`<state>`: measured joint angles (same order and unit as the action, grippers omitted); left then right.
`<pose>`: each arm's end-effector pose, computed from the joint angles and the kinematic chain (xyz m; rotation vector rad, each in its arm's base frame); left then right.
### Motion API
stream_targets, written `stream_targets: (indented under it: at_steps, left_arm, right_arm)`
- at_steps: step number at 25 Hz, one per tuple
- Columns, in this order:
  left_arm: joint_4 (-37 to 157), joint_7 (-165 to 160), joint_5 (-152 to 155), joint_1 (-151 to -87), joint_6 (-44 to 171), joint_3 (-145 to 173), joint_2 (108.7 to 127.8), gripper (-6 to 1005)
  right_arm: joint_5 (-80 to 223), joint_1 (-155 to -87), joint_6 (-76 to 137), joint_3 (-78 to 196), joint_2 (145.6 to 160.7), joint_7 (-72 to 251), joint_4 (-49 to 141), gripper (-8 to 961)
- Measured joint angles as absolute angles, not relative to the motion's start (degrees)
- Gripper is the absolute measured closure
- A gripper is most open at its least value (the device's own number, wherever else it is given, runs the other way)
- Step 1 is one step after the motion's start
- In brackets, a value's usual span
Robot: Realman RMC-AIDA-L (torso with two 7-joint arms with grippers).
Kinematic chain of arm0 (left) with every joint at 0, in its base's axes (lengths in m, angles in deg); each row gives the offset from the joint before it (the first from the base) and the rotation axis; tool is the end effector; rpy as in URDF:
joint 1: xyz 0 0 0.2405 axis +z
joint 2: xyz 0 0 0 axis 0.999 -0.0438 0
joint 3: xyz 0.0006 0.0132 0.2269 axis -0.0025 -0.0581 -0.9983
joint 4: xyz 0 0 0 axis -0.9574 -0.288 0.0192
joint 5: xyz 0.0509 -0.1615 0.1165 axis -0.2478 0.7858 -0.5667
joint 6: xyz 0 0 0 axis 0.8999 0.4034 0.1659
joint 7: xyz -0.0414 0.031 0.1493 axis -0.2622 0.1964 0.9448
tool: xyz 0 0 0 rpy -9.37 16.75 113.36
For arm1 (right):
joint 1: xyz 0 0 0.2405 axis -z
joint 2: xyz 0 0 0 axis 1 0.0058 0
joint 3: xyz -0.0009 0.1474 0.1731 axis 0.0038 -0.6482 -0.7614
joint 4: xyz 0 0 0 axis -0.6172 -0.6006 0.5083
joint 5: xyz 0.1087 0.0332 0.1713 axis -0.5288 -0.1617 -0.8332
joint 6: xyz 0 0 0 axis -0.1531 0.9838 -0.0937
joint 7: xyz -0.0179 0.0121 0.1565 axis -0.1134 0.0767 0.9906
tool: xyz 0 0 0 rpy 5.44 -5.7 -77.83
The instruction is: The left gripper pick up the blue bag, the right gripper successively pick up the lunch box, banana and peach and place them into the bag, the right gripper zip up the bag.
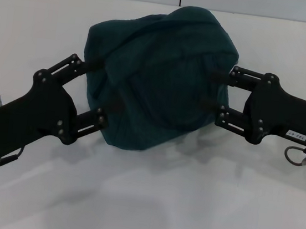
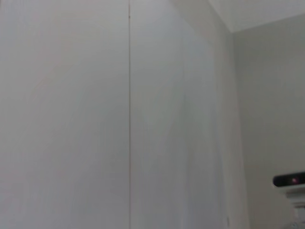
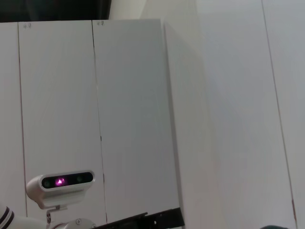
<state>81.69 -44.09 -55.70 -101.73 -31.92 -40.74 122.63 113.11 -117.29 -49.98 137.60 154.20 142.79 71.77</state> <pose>-0.2312 0.2376 0.0072 -2.2796 -0.1747 -1.3156 0.1677 0.2995 -0.0153 -2.6493 0.1541 1.2436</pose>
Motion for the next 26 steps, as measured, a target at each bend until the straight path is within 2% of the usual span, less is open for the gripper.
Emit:
stream_targets:
  at_steps: [26]
  left_arm:
    - [78.5,-42.1,-54.3,-101.7,-32.5,-41.1,122.87,258]
  right_arm:
    - [113.0,-117.7,-49.6,137.4,154.34,142.6,70.7,426]
